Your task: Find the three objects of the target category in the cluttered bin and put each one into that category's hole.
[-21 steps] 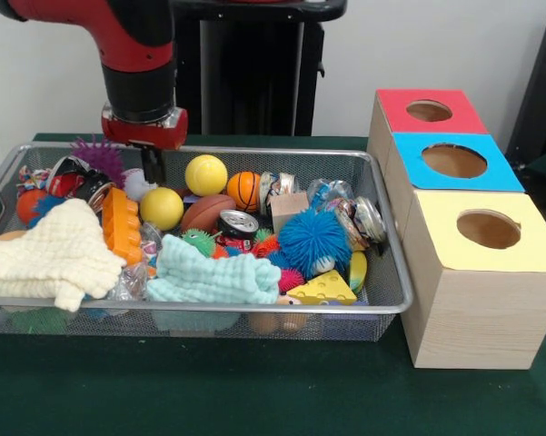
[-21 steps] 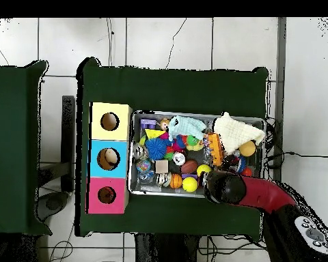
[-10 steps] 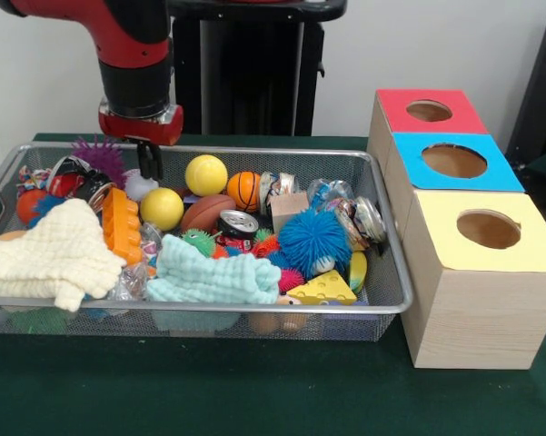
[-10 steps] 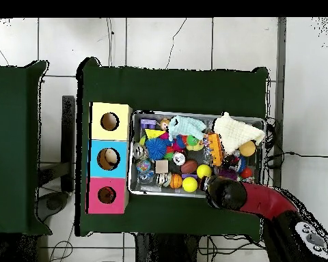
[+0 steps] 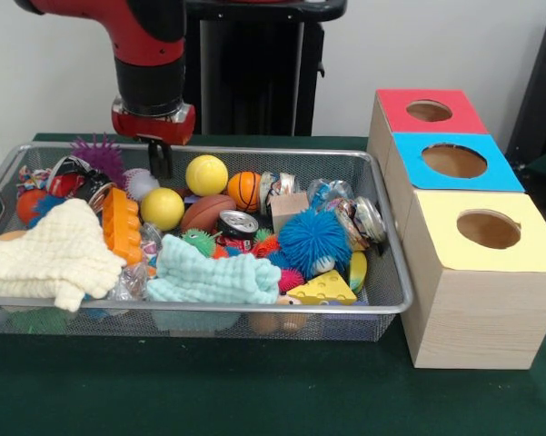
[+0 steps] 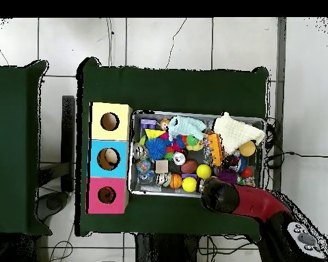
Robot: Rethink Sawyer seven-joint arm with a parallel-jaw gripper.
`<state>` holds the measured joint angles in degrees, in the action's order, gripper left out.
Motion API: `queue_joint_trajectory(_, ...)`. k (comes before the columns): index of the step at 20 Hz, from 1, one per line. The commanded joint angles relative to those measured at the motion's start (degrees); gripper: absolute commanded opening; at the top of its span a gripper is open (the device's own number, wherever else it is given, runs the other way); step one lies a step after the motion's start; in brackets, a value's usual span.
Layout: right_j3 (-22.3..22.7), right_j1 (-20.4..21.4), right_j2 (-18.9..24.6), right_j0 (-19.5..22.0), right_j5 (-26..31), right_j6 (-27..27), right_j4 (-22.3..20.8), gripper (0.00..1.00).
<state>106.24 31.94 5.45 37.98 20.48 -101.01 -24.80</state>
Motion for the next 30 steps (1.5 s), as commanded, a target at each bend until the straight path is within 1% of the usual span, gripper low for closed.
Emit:
queue_joint_trajectory(1,3.63,-1.7,0.31,-0.47,-3.19,-10.32,2.98,0.0)
queue_joint_trajectory(3,2.86,-2.97,0.33,-0.81,-4.0,-10.39,3.05,0.0)
queue_joint_trajectory(5,1.41,-5.66,-0.02,-1.58,-6.23,-11.05,2.84,0.0)
queue_joint_trajectory(6,0.48,-7.77,-0.06,-1.64,-7.87,-11.43,2.87,0.0)
queue_joint_trajectory(8,-0.94,-10.43,-0.07,-1.58,-10.32,-11.56,2.82,0.0)
queue_joint_trajectory(12,-4.65,-14.4,-0.76,-2.33,-13.07,-11.1,2.92,0.0)
queue_joint_trajectory(16,-8.27,-18.81,-0.95,-2.01,-15.87,-9.72,3.21,0.0)
queue_joint_trajectory(20,-9.46,-20.04,-1.04,-1.81,-16.46,-8.86,3.69,0.0)
queue_joint_trajectory(24,-9.7,-19.73,-1.48,-2.03,-16.94,-8.78,3.8,0.0)
queue_joint_trajectory(27,-10.86,-18.78,-1.59,-1.84,-16.04,-7.39,3.3,0.0)
queue_joint_trajectory(29,-12.71,-16.97,-1.17,-1.4,-12.48,-4.85,2.7,0.0)
queue_joint_trajectory(30,-14.31,-15.92,-0.45,-0.9,-8.57,-2.51,2.63,0.0)
